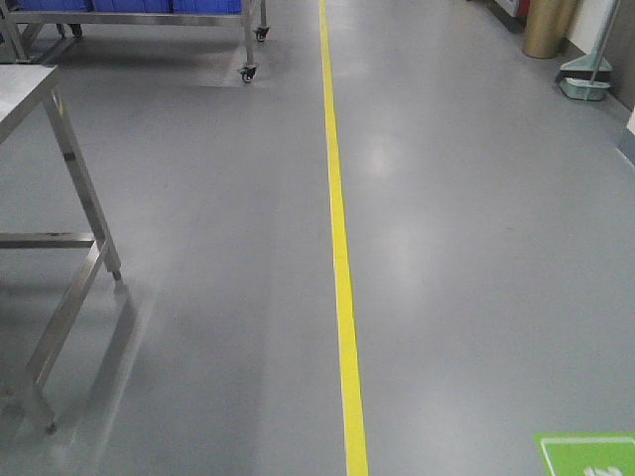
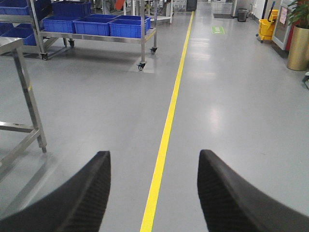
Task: Move and align brake pads A on conveyor
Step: 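Drive along the yellow floor line past the blue bin racks, then turn the base toward the stainless-steel table under the blue bins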
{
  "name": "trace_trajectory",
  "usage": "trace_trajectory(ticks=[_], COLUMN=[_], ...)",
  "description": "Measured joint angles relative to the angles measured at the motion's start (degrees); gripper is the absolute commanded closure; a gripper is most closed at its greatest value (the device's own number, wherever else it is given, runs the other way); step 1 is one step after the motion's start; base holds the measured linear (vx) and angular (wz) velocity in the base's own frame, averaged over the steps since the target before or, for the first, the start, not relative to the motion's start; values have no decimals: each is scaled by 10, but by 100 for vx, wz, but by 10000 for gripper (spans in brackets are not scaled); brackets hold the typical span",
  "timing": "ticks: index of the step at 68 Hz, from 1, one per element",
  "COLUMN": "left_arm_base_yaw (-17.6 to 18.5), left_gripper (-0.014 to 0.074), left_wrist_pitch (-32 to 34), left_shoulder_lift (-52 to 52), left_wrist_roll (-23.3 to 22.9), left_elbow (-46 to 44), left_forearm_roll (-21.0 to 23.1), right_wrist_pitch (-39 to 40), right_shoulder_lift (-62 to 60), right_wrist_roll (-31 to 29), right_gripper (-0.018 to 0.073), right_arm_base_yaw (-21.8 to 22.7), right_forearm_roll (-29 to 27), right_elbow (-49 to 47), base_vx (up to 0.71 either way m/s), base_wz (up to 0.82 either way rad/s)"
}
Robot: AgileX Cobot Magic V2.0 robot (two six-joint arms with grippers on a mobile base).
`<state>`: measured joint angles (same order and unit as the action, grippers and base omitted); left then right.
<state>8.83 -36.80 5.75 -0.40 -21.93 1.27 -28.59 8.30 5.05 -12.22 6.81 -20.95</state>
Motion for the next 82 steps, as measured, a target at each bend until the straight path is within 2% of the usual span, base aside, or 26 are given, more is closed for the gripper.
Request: trace_trajectory(ticks=[82], left_arm_base_yaw=[0], left_gripper=[94], left_wrist_pitch=[1], left_shoulder_lift=[0], left_wrist_roll=[0], left_elbow=[0], left_forearm_roll=[0], right_wrist_pitch=[0], right_shoulder_lift=[0], right_wrist_roll=[0], right_gripper=[162], right_arm_base_yaw=[0], right_forearm_roll=[0], right_elbow=[0], base_vx=[66], base_wz=[2])
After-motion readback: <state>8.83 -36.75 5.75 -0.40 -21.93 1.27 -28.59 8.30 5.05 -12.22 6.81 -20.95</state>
